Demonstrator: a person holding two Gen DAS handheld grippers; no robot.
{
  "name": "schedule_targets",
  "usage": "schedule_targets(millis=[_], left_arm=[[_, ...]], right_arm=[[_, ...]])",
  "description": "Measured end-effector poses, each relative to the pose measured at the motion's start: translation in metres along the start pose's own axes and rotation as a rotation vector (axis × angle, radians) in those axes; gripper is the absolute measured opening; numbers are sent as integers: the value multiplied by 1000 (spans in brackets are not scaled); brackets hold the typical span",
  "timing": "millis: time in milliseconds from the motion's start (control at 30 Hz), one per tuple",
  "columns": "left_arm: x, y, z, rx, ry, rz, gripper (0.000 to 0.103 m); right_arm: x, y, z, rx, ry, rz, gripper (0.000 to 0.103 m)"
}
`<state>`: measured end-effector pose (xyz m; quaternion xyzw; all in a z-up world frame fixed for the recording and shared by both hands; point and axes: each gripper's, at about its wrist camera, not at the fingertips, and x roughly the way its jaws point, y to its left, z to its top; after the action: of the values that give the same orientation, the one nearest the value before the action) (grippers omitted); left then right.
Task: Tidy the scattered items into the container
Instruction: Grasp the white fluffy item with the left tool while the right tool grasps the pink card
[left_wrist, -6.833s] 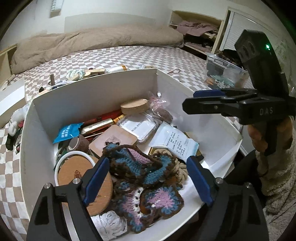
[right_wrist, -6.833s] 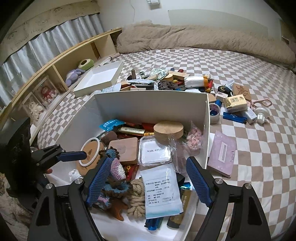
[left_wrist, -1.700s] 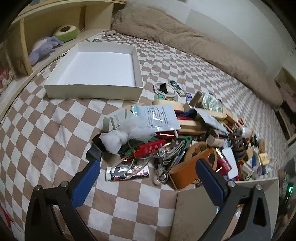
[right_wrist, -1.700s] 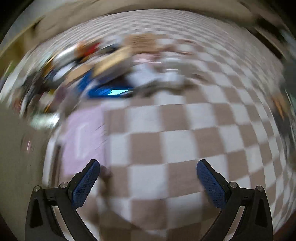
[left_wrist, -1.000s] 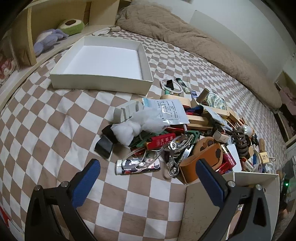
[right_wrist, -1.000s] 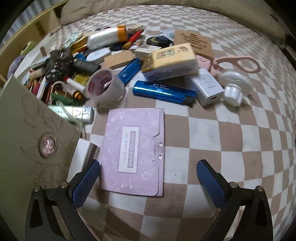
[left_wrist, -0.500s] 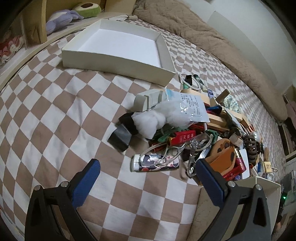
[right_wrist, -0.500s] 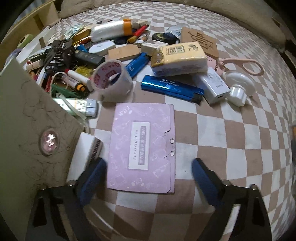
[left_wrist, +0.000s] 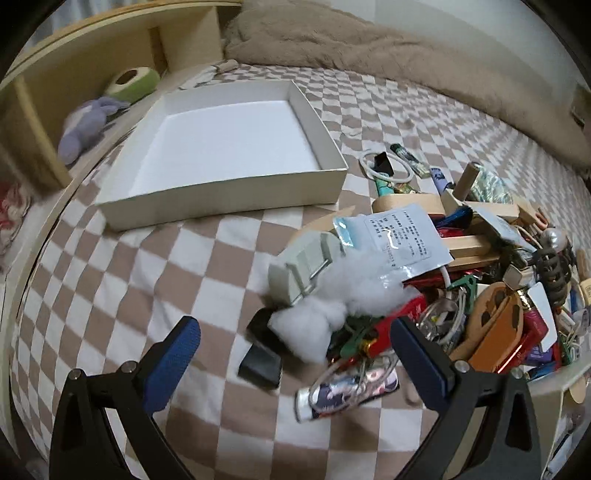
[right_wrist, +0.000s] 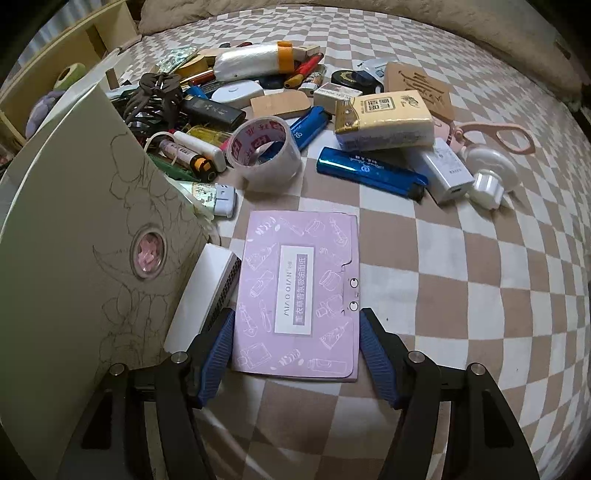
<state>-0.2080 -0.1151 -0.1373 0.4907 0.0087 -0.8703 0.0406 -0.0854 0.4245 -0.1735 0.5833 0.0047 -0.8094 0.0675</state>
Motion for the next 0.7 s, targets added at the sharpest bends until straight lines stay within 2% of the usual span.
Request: schedule_targets(millis=[167,233,267,333,367,400,433,467,500,700], left_arm=[[19,-14,9,13,54,-21,103],[29,-19,9,28,89,-4,99],[34,-21,8,33,107,-7,91],[36,-22,7,37,109,-17,90],[35,-23,7,40,105,-26,83],[34,-23,7,40,104,-47,68],[32,-22,8,33,104,-68,61],[31,-21,8,19,109,-87,41],[31,-20,7,10,119,-87,31],[22,-12,-4,9,121,-76,30]], right_arm=[[0,-4,0,48,8,9,67],[-1,-6,-1,62,13,1,67],[-2,-6,-2,65,16,-4,67],[-4,-7,-3,66,19,-6,67],[-5,-9,-4,71,19,-6,67],[-6,-8,-5,74,19,-4,67],[-6,-10,-5,76,20,-1,67],[-7,-11,-6,78,20,-1,67],[-7,-1,-13,79,19,-3,67],[-8,-1,-14,105,9,-18,67]])
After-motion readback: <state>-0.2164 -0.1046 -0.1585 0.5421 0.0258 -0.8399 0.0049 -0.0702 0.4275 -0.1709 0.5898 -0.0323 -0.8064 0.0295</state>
